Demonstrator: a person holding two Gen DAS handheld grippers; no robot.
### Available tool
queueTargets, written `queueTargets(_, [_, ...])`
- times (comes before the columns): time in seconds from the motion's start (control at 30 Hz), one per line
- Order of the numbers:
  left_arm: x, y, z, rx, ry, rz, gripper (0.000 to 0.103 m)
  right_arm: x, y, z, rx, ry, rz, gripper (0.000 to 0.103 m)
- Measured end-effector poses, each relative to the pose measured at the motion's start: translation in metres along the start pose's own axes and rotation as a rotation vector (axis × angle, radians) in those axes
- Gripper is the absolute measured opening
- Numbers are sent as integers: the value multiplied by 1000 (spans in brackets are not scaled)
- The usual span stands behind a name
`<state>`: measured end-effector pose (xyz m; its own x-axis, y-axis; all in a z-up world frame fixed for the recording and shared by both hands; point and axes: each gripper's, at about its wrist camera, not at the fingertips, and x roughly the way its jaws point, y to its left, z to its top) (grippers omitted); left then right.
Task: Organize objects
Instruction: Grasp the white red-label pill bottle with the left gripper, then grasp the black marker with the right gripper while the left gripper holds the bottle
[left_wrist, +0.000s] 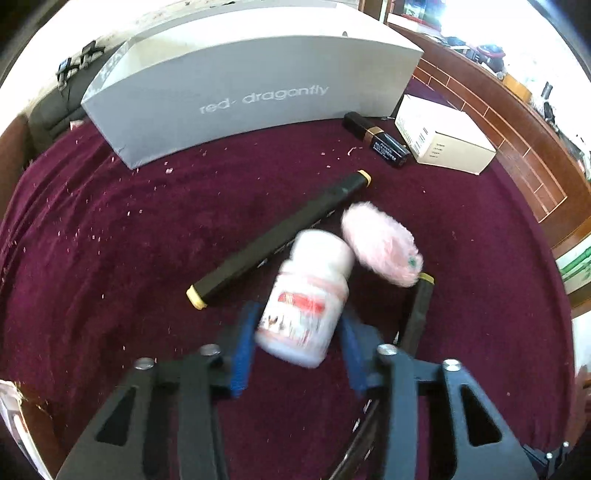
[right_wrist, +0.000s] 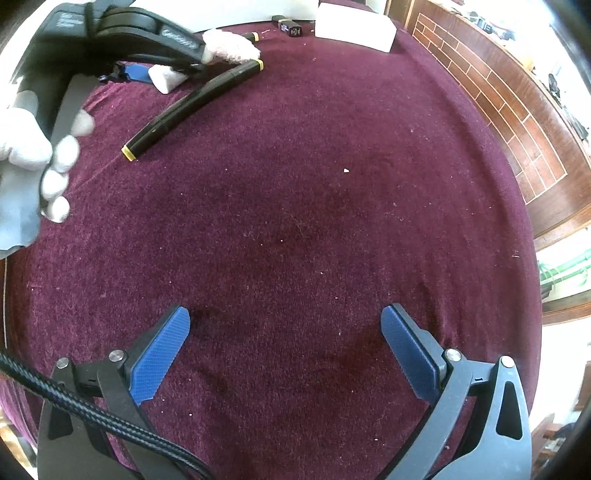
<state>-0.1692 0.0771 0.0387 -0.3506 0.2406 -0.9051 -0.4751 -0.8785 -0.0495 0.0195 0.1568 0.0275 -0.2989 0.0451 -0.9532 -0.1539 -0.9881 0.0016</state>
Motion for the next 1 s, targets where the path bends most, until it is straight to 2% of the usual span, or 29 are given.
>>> queueTargets(0.1, [-7, 3, -7, 2, -6, 8, 31, -1, 1, -2, 0, -9, -1, 103])
queueTargets(0.33, [-25, 14, -39, -44, 6, -65, 30, -4, 4, -9, -7, -62, -2, 103])
queueTargets(0.6, [-61, 30, -93, -83, 22, -111, 30, 1, 10, 1, -26, -55, 4, 103])
queueTargets(0.67, [-59, 30, -96, -86, 28, -101, 30, 5, 3, 7, -25, -61, 4, 103])
queueTargets(0.7, [-55, 29, -95, -92, 35, -96, 30, 6, -9, -4, -23, -63, 4, 103])
queueTargets(0.8, [-47, 25, -89, -101, 27, -79, 31, 10, -8, 2, -25, -59, 4, 103])
queueTargets(0.93, [-43, 18, -81, -92, -7, -62, 43, 6, -3, 5, -30, -44, 4, 103])
queueTargets(1.0, [-41, 17, -80, -99, -13, -53, 43, 6, -4, 9, -38, -3, 11, 103])
